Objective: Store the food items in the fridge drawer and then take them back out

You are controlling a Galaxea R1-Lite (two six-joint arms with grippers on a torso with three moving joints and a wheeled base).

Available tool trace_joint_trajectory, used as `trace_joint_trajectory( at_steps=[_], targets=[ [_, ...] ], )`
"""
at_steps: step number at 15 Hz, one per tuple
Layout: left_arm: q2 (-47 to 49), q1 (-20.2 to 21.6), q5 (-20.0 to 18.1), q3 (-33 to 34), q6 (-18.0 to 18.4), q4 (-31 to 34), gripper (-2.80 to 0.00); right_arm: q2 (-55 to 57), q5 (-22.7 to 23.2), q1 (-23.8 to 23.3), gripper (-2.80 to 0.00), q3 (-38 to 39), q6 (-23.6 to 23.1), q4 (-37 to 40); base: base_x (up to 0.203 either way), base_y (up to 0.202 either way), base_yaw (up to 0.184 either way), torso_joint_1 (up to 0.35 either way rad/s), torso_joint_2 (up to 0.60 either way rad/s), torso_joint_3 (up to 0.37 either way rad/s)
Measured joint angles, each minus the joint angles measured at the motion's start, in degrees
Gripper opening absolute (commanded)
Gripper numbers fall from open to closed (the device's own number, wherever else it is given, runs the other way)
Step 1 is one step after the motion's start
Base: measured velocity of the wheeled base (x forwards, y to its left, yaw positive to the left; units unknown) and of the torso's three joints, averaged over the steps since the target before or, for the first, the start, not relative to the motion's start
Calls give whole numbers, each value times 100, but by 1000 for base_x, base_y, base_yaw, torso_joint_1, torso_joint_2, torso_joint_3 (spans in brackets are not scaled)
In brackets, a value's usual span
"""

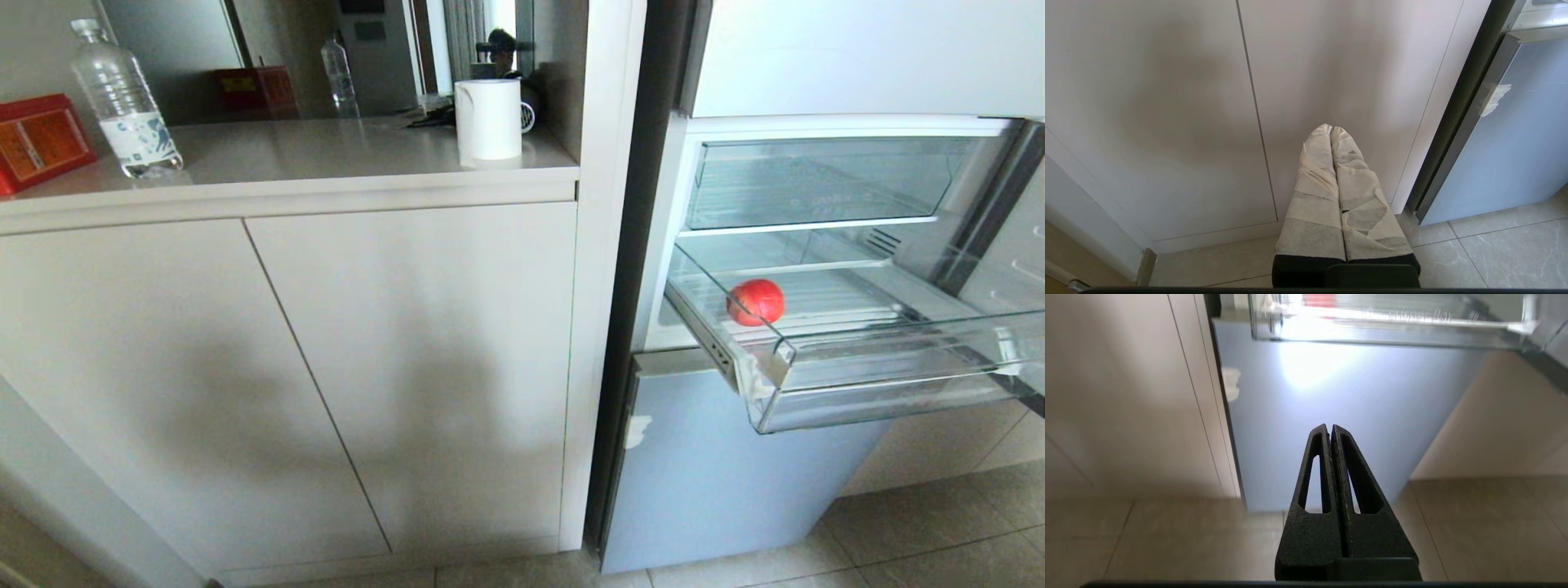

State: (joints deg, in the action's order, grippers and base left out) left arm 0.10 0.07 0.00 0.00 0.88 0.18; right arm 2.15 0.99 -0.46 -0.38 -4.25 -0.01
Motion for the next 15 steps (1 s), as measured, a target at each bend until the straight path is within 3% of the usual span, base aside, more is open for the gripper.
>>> trace_joint_trajectory(
  at_steps=[5, 15],
  targets=[
    [0, 3, 0, 0, 0, 0, -280, -214, -37, 2, -280, 33, 155, -26, 1, 0, -15, -1, 0, 2],
    [0, 0, 0, 0, 0, 0, -280, -228, -48, 2, -280, 38, 197, -13, 0, 8, -171, 3, 1, 2]
  ],
)
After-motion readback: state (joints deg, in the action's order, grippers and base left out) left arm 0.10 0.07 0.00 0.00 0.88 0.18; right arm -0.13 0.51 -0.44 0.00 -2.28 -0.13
